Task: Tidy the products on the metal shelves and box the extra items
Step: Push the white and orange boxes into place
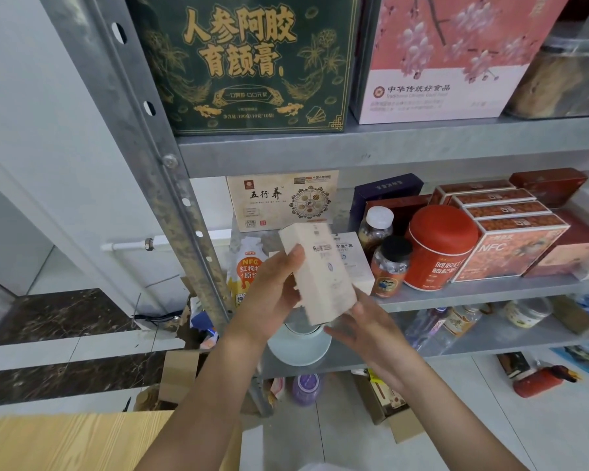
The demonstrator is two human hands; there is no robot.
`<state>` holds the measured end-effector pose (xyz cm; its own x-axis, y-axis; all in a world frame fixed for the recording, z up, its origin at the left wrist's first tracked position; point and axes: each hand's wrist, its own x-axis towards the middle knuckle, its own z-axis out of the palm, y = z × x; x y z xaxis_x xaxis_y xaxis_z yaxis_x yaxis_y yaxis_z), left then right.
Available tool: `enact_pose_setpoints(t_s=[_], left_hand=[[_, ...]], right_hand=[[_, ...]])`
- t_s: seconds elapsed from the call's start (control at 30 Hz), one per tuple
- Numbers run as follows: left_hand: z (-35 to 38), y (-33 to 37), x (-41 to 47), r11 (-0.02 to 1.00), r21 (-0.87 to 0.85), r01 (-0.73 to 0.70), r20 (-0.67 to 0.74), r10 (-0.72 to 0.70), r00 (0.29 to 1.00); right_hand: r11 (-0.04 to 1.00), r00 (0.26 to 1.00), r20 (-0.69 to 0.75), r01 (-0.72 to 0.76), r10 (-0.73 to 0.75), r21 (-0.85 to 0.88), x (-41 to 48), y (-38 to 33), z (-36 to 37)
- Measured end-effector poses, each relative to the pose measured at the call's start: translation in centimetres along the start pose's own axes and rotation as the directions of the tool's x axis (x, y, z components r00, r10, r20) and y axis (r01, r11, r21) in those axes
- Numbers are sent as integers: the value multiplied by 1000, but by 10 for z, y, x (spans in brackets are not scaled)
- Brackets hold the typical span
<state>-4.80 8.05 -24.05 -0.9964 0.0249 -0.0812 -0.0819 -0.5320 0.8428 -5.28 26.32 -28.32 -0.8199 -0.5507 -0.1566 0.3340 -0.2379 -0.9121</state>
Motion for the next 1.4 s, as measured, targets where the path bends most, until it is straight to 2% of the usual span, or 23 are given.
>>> enact_pose_setpoints(t_s=[0.07,0.13,0.2,0.27,0.37,0.43,0.53,0.63,0.7,0.73,0.77,0.83,0.9,0.97,1.07,1.13,1.23,1.3,1.4], left_hand=[[-7,-3,0,1000,-27,-9,14,9,1000],[-10,-5,-1,1000,-2,-22,-10,22,1000],[-8,-6,-2,989,146,-21,-106,36,994],[-8,-9,-4,938,342,58,-226,23,974],[-14,-17,-8,852,489,184,-231,-77,970],[-16,-22,-12,835,509,207,-227,-101,969],[-20,-29,-11,852,488,190,-290,-47,956],[-23,-33,-7,874,453,178,-335,-18,942],[-28,-36,-5,891,420,169,-392,11,920],[-31,-37,-4,898,408,165,-427,27,904],[-35,-39,-2,896,411,167,-457,44,888],[-44,-43,1,859,473,199,-493,71,867],[-49,-48,4,798,552,241,-494,81,866],[-50,-51,6,741,611,277,-488,78,869],[-52,-54,9,630,717,299,-457,101,884],[-53,-54,10,519,790,325,-438,106,893],[-53,-53,7,299,866,400,-444,93,891],[-53,-54,7,265,873,410,-445,86,891],[-51,-53,9,202,889,410,-433,84,898]], right_hand=[[991,999,0,-34,35,130,2,1,1],[991,995,-92,-23,35,134,5,4,5],[994,985,-173,32,-14,103,9,7,7],[994,971,-231,87,-69,70,15,6,9],[994,949,-305,98,-81,42,23,1,7],[997,947,-314,78,-71,11,27,0,6],[998,945,-322,51,-61,-41,33,4,8],[974,918,-379,29,-116,-227,42,5,9],[866,894,-386,6,-228,-499,47,6,4],[756,872,-377,-13,-312,-655,48,7,0],[615,841,-351,-29,-411,-788,48,9,-5],[302,785,-204,-23,-585,-953,50,12,-19],[52,821,-46,-20,-568,-998,56,16,-31],[-103,886,26,-25,-464,-994,61,22,-41],[-251,938,34,-58,-345,-966,68,33,-50],[-297,938,36,-72,-343,-952,66,34,-49],[-313,856,144,-22,-496,-949,61,35,-48],[-311,793,204,19,-574,-950,59,36,-51],[-241,727,237,101,-645,-965,57,36,-54]])
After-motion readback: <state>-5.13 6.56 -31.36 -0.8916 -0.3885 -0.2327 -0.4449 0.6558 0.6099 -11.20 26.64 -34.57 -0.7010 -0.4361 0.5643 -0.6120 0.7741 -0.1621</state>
